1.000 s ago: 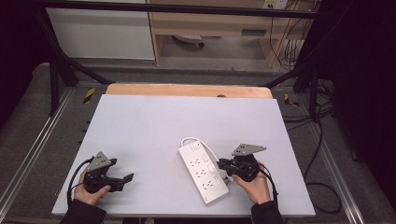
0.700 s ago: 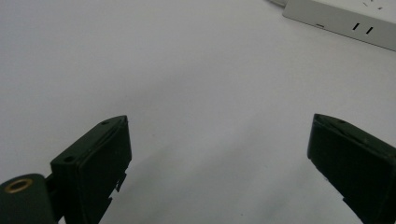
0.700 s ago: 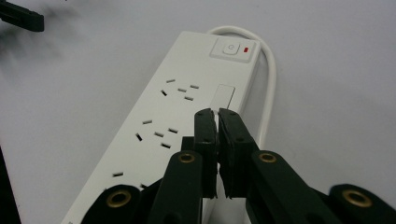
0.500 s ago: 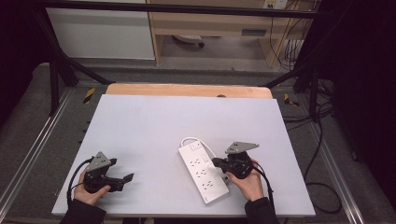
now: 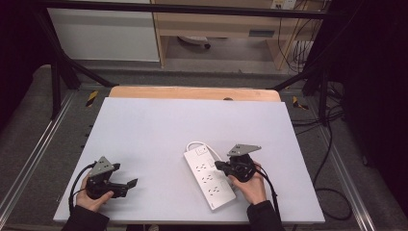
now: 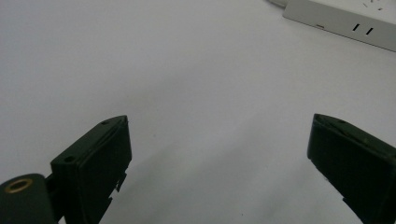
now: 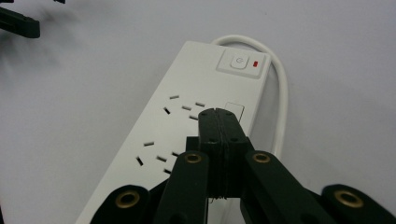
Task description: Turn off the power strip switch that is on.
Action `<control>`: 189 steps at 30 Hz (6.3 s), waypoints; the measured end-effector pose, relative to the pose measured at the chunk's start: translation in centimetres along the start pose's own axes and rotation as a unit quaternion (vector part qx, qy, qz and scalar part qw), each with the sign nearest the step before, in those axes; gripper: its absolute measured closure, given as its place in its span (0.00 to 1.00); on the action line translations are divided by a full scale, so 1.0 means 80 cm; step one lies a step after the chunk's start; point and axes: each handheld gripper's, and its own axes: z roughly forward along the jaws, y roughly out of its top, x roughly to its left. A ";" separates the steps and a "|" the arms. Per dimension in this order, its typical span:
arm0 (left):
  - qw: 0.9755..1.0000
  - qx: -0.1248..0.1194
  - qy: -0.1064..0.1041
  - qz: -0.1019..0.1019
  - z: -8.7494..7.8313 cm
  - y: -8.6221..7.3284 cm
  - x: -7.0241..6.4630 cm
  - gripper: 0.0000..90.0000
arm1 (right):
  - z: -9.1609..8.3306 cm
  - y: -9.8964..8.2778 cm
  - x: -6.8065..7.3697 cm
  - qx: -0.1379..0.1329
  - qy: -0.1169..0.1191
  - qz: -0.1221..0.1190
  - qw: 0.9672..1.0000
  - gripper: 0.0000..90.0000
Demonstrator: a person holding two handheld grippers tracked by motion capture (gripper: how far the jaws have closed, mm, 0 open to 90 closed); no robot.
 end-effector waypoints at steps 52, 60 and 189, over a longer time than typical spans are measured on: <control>1.000 0.000 0.001 0.000 0.000 0.000 0.001 0.07 | 0.040 0.004 -0.003 0.027 -0.016 -0.006 0.999 1.00; 1.000 -0.001 0.001 0.000 0.000 0.000 0.000 0.07 | 0.039 0.002 -0.004 0.024 -0.014 -0.006 1.000 1.00; 1.000 0.008 -0.006 0.003 0.003 0.000 -0.003 0.07 | -0.098 -0.133 -0.087 0.012 -0.100 0.053 0.993 0.01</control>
